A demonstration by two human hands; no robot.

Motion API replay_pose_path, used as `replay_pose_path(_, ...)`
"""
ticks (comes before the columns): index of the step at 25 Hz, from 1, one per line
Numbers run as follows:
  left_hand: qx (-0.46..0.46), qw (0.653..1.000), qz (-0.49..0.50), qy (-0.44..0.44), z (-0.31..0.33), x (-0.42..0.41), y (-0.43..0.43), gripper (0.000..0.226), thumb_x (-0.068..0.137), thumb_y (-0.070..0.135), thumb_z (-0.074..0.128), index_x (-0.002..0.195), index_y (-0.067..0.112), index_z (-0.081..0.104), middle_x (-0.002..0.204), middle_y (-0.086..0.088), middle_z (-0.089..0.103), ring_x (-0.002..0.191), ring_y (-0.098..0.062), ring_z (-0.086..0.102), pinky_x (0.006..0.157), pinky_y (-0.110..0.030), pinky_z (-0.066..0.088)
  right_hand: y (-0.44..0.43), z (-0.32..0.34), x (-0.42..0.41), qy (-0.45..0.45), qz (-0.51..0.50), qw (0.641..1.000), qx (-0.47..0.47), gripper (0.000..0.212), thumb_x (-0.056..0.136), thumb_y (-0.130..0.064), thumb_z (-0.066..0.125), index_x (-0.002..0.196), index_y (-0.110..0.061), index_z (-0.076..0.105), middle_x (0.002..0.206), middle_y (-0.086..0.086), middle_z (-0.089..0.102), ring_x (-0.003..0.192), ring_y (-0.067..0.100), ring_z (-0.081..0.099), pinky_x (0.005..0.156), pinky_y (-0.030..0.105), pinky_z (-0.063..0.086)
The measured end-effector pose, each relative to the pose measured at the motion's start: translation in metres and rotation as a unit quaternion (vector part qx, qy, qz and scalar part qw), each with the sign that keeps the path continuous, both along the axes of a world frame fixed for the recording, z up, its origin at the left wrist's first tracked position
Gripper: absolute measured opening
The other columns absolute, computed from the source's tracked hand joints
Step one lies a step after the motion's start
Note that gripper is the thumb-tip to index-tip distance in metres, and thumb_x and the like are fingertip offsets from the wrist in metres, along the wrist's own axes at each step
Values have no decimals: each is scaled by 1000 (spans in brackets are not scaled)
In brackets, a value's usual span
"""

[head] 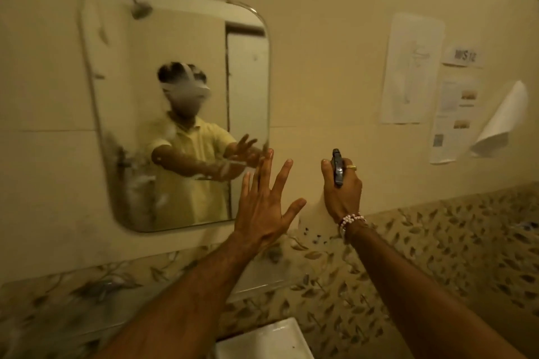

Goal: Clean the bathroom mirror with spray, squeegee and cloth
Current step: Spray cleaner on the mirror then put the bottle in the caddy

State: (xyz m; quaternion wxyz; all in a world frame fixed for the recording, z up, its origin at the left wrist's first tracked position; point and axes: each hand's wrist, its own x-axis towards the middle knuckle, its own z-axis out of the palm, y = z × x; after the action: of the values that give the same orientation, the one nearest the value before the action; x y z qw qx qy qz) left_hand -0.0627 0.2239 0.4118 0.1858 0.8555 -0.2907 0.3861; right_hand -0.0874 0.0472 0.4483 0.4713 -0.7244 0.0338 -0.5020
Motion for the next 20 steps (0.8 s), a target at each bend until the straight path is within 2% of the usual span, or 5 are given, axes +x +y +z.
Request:
replay_pose_path(4,-5,997,71,-15,21,-2,59,83,96,77,28,165,39,1,173,-1,-17,160,-21,-13,127,-61,6,62,40,9,-29,120,992,0,23,92,-31,65,100,-9,64,83,2,67,73,8,61,66,18,45)
replay_pose_path(9,-24,983,170,-57,65,-7,131,83,96,77,23,165,37,0,173,0,-20,161,-23,-11,128,-59,2,129,109,11,-67,212,975,-10,13,88,-26,70,87,-13,68,72,-9,62,65,3,58,57,9,43)
replay_pose_path(12,-53,972,217,-71,91,-16,170,82,97,76,24,165,38,-3,172,4,-23,161,-19,-10,128,-57,4,160,141,7,-72,266,961,-8,15,89,-27,69,84,-12,70,74,1,68,68,18,64,61,26,53)
replay_pose_path(17,-76,954,279,-81,112,-38,215,84,97,76,25,166,32,5,173,-1,-18,161,-23,-4,128,-58,9,211,170,-11,-91,298,950,-33,21,90,-22,67,73,-8,65,62,4,61,52,11,50,53,26,45)
replay_pose_path(20,-72,952,289,-74,114,-45,230,85,96,76,24,166,31,6,173,-1,-20,161,-23,-6,128,-58,8,232,181,-19,-88,299,950,-26,27,89,-23,67,74,-2,69,66,16,68,57,25,61,59,39,57)
